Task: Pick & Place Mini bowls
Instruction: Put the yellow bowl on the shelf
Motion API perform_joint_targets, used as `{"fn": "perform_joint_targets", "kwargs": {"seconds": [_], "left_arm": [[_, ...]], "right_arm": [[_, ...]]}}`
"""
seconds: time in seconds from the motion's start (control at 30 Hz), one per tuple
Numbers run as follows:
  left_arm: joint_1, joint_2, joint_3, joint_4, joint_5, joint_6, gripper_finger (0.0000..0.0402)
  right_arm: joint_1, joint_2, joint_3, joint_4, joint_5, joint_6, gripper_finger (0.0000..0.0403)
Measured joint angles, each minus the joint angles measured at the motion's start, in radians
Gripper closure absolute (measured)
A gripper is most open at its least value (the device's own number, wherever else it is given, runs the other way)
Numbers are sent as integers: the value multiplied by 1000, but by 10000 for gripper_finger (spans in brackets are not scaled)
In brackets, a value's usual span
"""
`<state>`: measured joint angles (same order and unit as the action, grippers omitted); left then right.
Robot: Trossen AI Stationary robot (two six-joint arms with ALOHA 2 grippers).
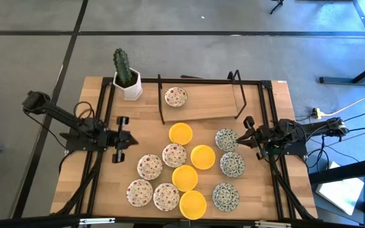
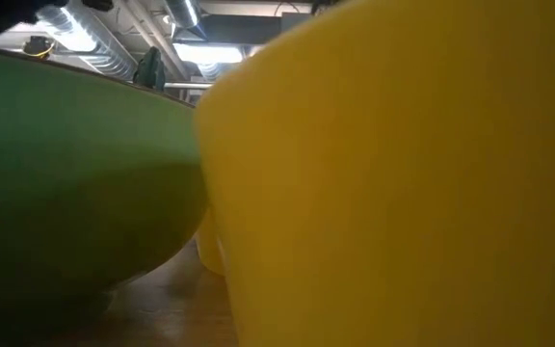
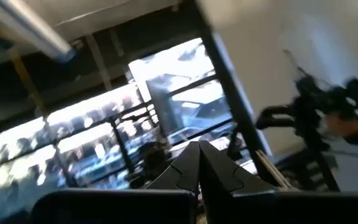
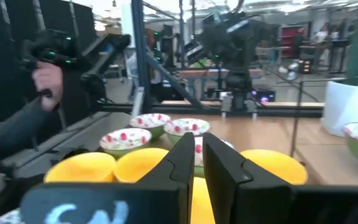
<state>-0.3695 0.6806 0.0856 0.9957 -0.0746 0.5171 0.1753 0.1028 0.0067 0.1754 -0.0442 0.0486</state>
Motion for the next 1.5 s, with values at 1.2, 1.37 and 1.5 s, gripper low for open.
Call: {"fn": "perform_joint_targets", "kwargs": {"seconds": [1.2,1.37,1.5], "left_arm": [[84,171,165,-123,-486,-307,400],[84,322,310,-330,-584,-256,399],[84,395,369,-432,-562,-191,400]], "right_arm": [[0,5,0,-58,-78,-15,368],[0,7,0,-83,-90,-56,368],[0,14,0,-91,-82,-80,368]]}}
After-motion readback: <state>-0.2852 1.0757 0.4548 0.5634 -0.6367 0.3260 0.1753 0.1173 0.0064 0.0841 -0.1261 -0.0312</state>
